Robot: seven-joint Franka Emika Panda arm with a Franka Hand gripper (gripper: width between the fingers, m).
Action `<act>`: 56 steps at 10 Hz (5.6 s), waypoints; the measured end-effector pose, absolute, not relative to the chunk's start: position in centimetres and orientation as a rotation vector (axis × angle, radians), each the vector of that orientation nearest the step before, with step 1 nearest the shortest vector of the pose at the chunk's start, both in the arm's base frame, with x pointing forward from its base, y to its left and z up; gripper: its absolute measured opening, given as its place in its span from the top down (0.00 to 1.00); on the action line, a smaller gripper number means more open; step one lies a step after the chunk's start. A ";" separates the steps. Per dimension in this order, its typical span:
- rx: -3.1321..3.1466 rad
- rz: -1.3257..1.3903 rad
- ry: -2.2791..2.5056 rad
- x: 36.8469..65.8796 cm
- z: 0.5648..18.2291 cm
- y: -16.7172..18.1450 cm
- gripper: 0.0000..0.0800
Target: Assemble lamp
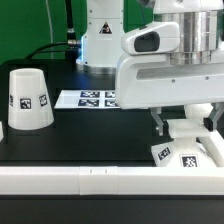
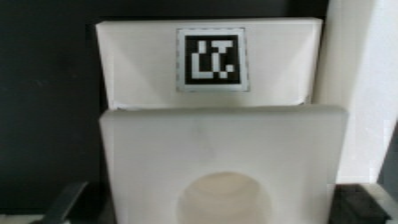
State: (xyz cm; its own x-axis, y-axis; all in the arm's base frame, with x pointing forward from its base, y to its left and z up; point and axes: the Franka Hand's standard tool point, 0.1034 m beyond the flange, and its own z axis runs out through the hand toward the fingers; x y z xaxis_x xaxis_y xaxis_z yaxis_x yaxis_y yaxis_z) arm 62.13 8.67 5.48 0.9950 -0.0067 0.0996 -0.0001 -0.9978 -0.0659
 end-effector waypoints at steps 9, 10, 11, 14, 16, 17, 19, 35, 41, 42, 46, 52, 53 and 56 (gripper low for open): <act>-3.086 -0.117 -0.064 56.3 6.9 8.1 0.13; -3.087 -0.106 -0.058 55.1 7.3 8.3 0.13; -3.086 -0.090 -0.016 53.8 7.6 9.1 0.13; -3.076 -0.056 0.083 53.3 8.2 12.7 0.13; -3.070 -0.093 0.057 53.7 7.6 14.0 0.13; -3.073 -0.076 0.054 53.5 7.6 13.9 0.13; -3.078 -0.039 0.051 53.4 7.6 13.8 0.13; -2.953 0.886 0.048 50.3 6.2 15.8 0.13; -2.821 1.285 0.029 48.4 4.5 15.4 0.13; -2.791 1.358 0.023 48.2 4.0 15.3 0.13; -2.816 1.309 0.022 48.0 2.0 15.8 0.13; -2.821 1.304 0.032 47.1 0.7 15.6 0.23; -2.821 1.304 0.032 47.1 0.7 15.5 0.28; -2.821 1.298 0.037 47.3 0.8 15.4 0.28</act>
Offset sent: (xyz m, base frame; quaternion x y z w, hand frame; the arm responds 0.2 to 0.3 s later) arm 0.0000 0.0000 0.0000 0.0000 0.0000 0.0000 1.0000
